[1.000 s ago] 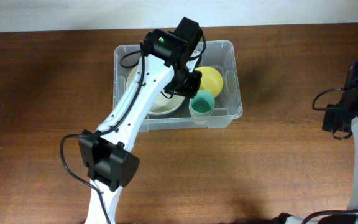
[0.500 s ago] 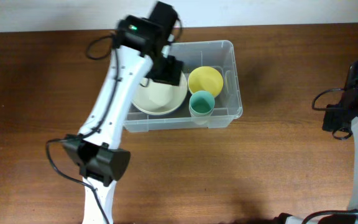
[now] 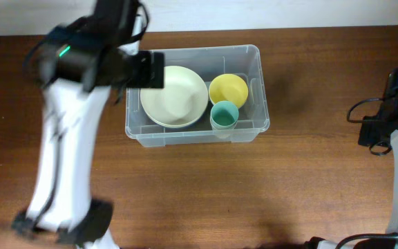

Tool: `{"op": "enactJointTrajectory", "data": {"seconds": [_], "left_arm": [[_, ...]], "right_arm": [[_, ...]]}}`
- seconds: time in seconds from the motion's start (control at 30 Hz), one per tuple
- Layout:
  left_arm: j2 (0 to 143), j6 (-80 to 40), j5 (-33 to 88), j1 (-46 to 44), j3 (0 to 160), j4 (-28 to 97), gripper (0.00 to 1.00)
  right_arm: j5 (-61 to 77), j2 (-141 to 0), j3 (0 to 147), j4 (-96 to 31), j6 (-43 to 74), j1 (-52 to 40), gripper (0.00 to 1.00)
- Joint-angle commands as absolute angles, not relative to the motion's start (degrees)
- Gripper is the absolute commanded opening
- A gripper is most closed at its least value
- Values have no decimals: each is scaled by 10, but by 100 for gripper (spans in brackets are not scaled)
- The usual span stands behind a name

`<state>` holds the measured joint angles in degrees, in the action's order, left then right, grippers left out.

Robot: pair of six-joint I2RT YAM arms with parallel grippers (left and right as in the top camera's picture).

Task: Pack container
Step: 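Release the mint cup and withdraw the left gripper from the bin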

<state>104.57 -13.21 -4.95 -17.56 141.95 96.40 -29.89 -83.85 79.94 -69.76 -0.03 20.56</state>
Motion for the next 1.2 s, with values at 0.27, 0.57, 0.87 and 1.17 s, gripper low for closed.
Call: {"op": "enactJointTrajectory", "data": {"seconds": [0.27, 0.57, 0.87, 1.17], "left_arm": [[840, -160, -52, -175, 1272, 967, 100], [807, -130, -52, -175, 1272, 967, 100], [807, -22, -44, -175, 1164, 932, 100], [737, 145, 19, -175, 944, 649, 100]], "right_arm": [[-300, -841, 797, -696, 2, 208, 99], [-300, -841, 797, -696, 2, 208, 99], [-300, -841, 797, -696, 2, 208, 99], [-300, -841, 797, -696, 2, 208, 99]]}}
